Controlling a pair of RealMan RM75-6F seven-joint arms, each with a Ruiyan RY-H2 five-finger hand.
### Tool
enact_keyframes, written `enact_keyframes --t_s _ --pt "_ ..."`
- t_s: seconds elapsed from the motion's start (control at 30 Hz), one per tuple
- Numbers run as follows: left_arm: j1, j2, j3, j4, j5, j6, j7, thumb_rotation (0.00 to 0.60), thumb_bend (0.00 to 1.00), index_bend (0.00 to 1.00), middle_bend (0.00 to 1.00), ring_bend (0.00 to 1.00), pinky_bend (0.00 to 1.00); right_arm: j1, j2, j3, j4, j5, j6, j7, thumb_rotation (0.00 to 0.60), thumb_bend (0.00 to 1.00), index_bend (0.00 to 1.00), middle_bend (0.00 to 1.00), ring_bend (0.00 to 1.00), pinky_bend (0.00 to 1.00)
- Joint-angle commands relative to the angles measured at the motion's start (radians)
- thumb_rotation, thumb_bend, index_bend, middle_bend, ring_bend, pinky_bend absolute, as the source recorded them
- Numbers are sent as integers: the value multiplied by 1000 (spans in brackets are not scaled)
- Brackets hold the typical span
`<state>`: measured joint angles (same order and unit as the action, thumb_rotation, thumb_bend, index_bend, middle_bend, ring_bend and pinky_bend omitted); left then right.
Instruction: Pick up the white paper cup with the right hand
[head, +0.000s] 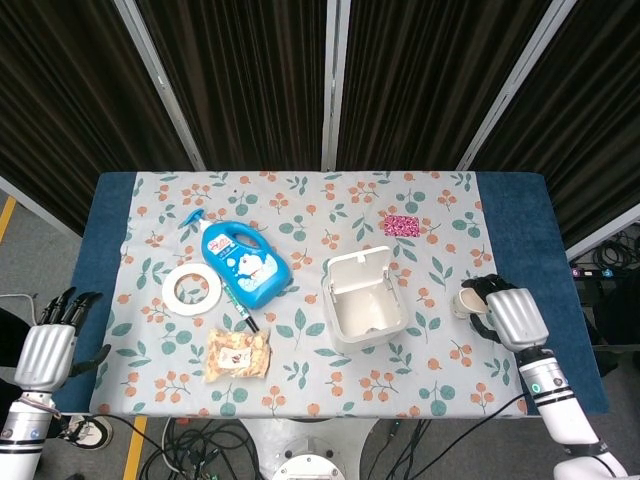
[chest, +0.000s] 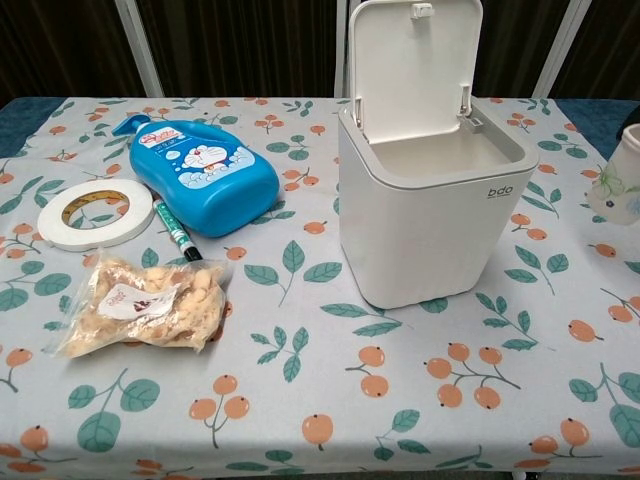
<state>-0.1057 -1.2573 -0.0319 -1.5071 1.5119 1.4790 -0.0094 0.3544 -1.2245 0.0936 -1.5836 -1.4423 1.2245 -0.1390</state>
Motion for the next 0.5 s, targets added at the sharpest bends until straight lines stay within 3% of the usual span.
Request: enact_keyframes --t_s 0.03,0.3,0.5 --pt "0 0 -1 -1 1 1 -1 600 229 161 144 30 125 -3 90 32 -127 -52 58 60 600 318 306 351 241 516" --pt "0 1 0 -1 2 2 -6 600 229 161 144 31 125 17 216 77 -319 -142 109 65 600 317 308 363 242 518" --pt "-1 -4 4 5 1 -6 -16 600 230 160 155 31 125 65 201 88 -388 -161 62 29 600 317 317 371 261 518"
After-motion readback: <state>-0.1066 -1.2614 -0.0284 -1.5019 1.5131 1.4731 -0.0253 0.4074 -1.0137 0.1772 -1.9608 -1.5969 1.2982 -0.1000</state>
